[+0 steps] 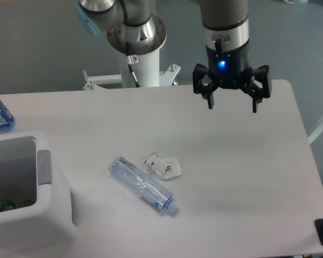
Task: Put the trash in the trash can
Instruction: 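Move the open gripper toward the crumpled white paper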
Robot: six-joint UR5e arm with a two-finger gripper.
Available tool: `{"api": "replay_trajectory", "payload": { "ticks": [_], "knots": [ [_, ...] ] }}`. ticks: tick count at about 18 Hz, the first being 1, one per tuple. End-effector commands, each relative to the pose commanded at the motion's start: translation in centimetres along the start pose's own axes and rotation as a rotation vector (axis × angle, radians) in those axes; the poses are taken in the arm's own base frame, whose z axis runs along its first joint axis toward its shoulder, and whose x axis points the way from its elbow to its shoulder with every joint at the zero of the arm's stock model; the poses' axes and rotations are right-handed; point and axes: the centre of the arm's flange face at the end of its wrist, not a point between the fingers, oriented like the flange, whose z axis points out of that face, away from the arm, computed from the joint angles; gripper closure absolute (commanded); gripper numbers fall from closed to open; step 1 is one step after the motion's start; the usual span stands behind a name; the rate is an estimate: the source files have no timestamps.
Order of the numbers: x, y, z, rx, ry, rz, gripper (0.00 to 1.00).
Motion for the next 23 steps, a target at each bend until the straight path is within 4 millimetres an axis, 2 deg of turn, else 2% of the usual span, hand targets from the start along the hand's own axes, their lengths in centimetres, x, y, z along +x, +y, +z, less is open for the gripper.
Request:
{"api": "replay_trajectory", "payload": {
  "ticks": [6, 9, 11, 14, 18, 20, 23],
  "knots": [
    [0.0, 0.0, 0.4, -0.009, 0.001, -0.001, 0.0],
    [-0.1, -0.3, 1.5, -0.007, 0.004, -0.012, 0.0],
    [-0.2, -0.5, 2.8, 0.008, -0.009, -0.013, 0.0],
    [0.9, -0.1, 5.2, 0.018, -0.021, -0.015, 0.0],
    [2.1, 0.6, 7.6, 0.044, -0.055, -0.103, 0.0],
    [3.1, 0.8, 8.7, 0.029, -0.033, -0.126, 0.0],
    [6.2, 0.8, 11.9, -0.007, 0.036, -0.085, 0.0]
  ]
}}
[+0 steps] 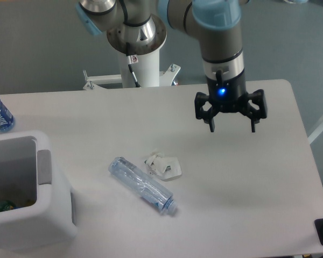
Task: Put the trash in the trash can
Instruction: 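Move the open gripper toward the crumpled white paper, then lower the gripper onto the white paper and close on it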
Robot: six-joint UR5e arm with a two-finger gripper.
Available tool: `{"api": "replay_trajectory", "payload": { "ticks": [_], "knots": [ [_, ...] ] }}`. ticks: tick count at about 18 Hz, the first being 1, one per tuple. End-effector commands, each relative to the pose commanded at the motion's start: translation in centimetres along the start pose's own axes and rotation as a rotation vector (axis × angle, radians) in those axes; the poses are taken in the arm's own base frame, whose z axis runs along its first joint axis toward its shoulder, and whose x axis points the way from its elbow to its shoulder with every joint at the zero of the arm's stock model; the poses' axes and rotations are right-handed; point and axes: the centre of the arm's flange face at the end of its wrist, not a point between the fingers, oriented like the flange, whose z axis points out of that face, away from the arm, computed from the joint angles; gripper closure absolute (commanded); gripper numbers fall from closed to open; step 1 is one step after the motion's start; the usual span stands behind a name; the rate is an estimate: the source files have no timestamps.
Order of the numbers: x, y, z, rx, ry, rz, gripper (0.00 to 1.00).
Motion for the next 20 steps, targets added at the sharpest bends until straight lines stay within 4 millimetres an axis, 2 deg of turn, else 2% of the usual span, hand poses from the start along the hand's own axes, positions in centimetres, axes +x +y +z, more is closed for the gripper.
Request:
{"api": "replay_trajectory", "payload": {
  "ticks": [3, 4, 8, 10, 13, 20],
  "knots": [
    [3.4, -0.7, 3.8, -0.035, 0.08, 0.045, 0.0],
    [4.7, -1.2, 5.9, -0.038, 0.134, 0.053, 0.0],
    [7.0, -0.5, 10.2, -0.072, 0.233, 0.06, 0.0],
    [8.0, 0.1, 11.6, -0.074, 0.281, 0.058, 0.0],
    [9.8, -0.2, 13.4, -0.085, 0.318, 0.072, 0.0],
    [11.4, -0.4, 17.0, -0.13, 0.354, 0.071, 0.0]
  ]
}}
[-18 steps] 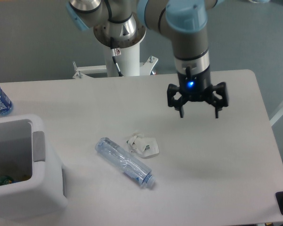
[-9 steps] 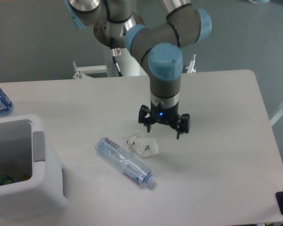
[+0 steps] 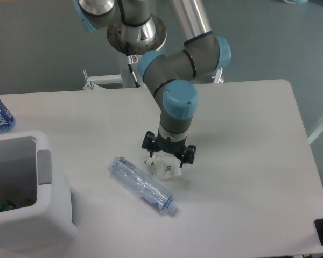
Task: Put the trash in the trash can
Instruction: 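Lower the gripper onto the white paper and close on it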
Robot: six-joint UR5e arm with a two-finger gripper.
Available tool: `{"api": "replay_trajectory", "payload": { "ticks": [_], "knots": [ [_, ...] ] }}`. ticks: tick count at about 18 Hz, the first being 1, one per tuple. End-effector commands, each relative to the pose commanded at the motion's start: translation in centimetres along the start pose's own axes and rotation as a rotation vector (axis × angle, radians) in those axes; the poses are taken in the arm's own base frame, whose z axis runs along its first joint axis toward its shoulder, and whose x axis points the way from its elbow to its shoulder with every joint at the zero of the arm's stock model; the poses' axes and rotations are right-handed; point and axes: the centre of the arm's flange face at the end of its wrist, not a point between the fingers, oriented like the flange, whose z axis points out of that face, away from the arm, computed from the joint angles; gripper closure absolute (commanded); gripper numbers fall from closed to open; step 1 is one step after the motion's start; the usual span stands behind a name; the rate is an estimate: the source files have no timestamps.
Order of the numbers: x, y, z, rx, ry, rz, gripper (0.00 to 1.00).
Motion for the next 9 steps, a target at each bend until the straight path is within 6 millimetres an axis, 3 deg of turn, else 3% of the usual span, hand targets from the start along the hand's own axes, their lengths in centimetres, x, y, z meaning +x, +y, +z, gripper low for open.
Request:
{"api": "replay_trajectory", "payload": {
  "ticks": [5, 9],
  "knots": [
    [0.35, -0.62, 1.31, -0.003, -0.005, 0.016, 0.04],
    [0.32, -0.57, 1.13, -0.006, -0.013, -0.009, 0.66]
  ]
}}
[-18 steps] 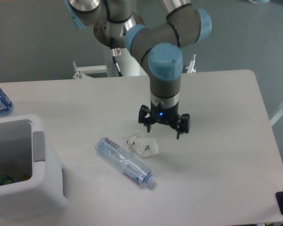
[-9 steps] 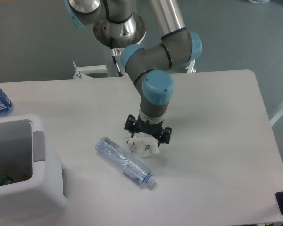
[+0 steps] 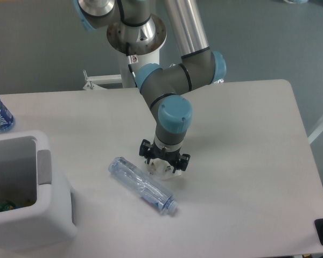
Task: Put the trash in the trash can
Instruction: 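Lower the gripper onto the white paper and close on it, then lift the paper and carry it over the white trash bin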
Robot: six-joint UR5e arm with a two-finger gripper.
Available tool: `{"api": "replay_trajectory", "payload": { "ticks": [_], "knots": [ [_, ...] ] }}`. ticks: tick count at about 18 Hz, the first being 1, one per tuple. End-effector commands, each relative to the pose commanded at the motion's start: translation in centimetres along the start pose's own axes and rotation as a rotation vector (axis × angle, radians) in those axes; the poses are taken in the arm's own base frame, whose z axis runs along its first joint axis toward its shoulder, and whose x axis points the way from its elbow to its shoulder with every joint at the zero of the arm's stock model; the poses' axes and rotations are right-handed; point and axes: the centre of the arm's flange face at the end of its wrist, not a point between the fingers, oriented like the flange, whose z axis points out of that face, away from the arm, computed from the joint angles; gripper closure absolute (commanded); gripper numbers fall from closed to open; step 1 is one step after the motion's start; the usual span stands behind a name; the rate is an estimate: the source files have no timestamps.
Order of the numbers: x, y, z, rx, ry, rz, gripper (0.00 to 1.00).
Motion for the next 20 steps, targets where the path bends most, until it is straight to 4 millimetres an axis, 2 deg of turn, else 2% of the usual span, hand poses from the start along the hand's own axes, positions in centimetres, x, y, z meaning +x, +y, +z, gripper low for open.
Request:
{"api": "replay_trajectory", "payload": {
  "ticks": [2, 3, 9, 12, 15, 17, 18, 20],
  "knots": [
    [0.1, 0.1, -0.2, -0.002, 0.0, 0.003, 0.95],
    [0.0, 0.2, -0.4, -0.013, -0.012, 0.004, 0.98],
    [-0.3, 0.7, -0.8, -0.054, -0.056, 0.011, 1.0],
    [-0.4, 0.8, -2.2, -0.039, -0.071, 0.015, 1.0],
    [-2.4, 1.5, -7.5, 0.036, -0.132, 0.004, 1.0],
    [-3.7, 2.0, -13.2, 0.119, -0.205, -0.018, 1.0],
    [-3.9, 1.6, -16.0, 0.18, -0.222, -0.019, 1.0],
    [-5.0, 0.5, -20.4, 0.323, -0.202, -0.056, 1.0]
  ]
}}
